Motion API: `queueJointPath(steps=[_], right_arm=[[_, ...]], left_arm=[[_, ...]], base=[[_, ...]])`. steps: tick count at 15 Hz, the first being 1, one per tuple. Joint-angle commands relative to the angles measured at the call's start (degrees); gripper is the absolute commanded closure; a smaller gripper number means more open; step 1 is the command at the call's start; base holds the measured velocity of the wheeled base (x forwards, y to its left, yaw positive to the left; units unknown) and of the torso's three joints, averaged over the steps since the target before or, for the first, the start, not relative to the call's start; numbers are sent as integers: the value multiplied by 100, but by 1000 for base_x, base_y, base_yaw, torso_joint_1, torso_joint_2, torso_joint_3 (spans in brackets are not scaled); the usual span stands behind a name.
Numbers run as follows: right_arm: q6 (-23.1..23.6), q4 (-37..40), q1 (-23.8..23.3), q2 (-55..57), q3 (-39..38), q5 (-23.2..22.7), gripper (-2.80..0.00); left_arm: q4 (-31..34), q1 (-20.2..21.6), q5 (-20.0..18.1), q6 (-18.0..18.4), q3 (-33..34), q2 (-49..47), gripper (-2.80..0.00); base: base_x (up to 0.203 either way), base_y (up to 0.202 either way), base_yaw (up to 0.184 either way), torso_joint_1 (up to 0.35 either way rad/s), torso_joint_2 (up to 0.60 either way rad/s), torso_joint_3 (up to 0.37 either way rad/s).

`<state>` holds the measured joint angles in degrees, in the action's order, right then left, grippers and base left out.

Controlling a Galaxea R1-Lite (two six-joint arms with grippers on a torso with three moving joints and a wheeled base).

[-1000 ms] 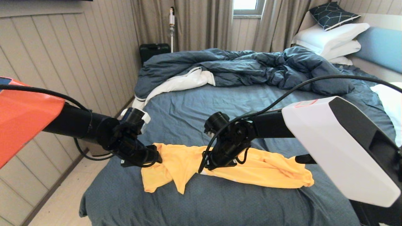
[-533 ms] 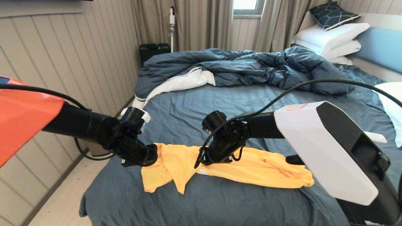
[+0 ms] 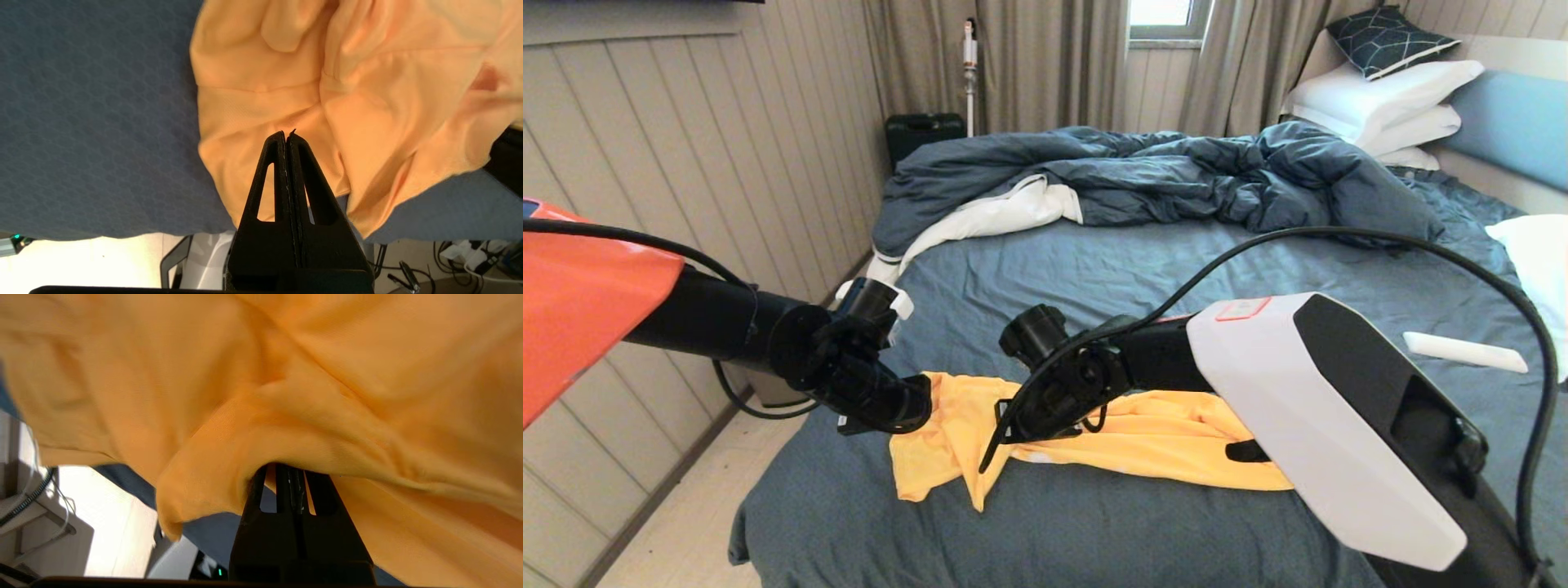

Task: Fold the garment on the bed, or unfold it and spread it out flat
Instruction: Fold the yellow T-shirt

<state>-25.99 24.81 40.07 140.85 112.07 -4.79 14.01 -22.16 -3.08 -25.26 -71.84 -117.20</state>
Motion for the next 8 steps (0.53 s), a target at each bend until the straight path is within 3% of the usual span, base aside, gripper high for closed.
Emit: queueJointPath(steps=[1,8], right_arm=[[-19,29,18,-19,-87,7,0],[278,22,-157,-911,-2159,67,0]], left_arm=[[5,10,1,-14,-40,-22,0],[14,28,-56,30,-224,-143,0]], base=[[0,0,0,0,0,0],[0,0,0,0,0,0]])
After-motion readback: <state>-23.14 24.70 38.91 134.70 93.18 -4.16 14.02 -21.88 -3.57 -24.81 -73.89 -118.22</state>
